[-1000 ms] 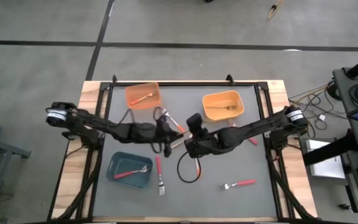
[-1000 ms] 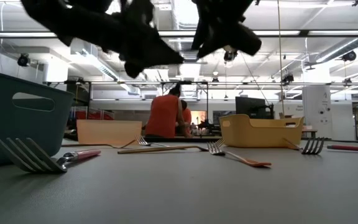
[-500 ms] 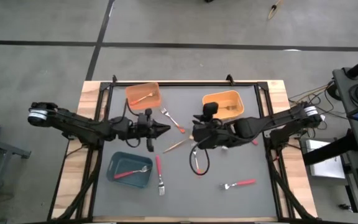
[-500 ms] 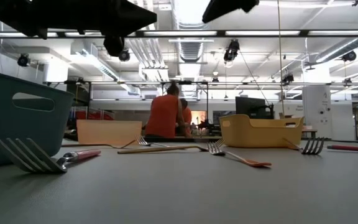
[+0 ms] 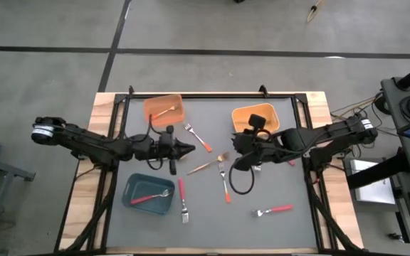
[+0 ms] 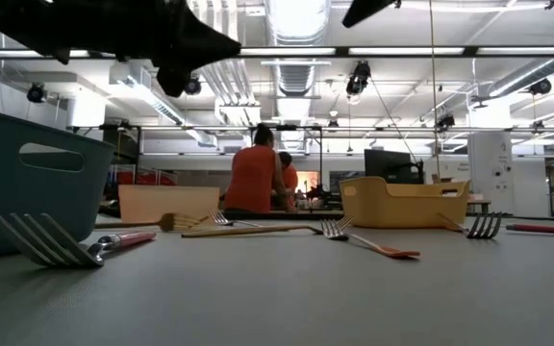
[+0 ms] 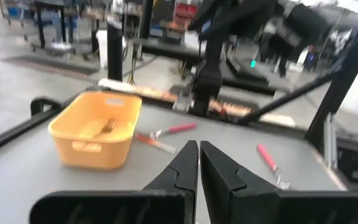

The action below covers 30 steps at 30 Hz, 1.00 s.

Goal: Sort silverware by color (type)
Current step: Put the gold fork into the yellow bin

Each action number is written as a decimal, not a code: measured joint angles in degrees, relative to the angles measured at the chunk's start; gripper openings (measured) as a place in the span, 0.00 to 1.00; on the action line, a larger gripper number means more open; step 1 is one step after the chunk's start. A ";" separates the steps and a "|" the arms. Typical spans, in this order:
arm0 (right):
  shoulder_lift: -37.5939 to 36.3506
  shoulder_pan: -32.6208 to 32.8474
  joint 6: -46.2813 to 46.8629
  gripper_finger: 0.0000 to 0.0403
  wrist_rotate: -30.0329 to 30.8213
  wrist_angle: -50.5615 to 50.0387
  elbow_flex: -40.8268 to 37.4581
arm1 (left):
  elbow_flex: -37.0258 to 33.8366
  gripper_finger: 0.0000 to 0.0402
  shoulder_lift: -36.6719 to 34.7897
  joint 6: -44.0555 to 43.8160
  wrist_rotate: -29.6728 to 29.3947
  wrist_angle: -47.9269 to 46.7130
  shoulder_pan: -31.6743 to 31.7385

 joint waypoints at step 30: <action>-2.56 -0.38 -2.08 0.13 -3.90 10.18 -15.06 | 16.51 0.00 1.64 1.70 1.29 -66.04 0.22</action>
